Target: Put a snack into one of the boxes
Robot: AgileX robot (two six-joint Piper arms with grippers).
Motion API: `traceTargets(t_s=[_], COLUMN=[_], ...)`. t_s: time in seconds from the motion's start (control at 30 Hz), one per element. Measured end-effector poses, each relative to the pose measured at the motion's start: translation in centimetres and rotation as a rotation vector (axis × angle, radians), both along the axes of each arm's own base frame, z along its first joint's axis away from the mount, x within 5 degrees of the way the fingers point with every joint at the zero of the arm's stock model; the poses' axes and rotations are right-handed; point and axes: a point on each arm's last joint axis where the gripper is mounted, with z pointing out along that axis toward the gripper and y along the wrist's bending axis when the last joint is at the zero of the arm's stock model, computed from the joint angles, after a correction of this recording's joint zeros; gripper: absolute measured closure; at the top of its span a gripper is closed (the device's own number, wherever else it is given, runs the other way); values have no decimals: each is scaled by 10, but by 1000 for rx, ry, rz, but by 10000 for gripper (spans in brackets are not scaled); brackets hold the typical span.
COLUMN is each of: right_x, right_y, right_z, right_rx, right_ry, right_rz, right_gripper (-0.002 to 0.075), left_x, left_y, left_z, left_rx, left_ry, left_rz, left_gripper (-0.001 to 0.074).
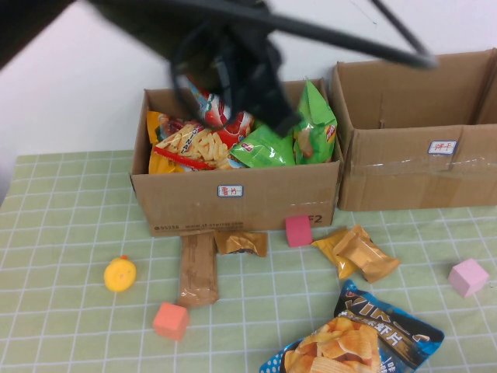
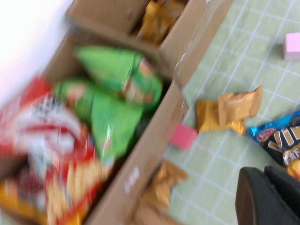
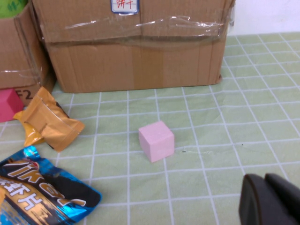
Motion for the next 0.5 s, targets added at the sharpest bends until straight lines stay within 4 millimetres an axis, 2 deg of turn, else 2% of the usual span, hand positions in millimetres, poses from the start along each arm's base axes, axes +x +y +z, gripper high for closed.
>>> traceTargets(t_s=[0.13, 0.3, 0.5], right_x=[0, 0, 0], right_y=[0, 0, 0], right_z=[0, 0, 0], right_rx=[0, 0, 0], right_ry=[0, 0, 0], right_rz=[0, 0, 0], right_gripper=[728, 728, 728], left_x=[-26, -57, -90], left_y=[31, 61, 95], left_z=[2, 20, 28], left_rx=[-36, -48, 11], left_ry=[15, -46, -32], left_rz=[145, 161, 201], left_gripper=[735, 735, 735])
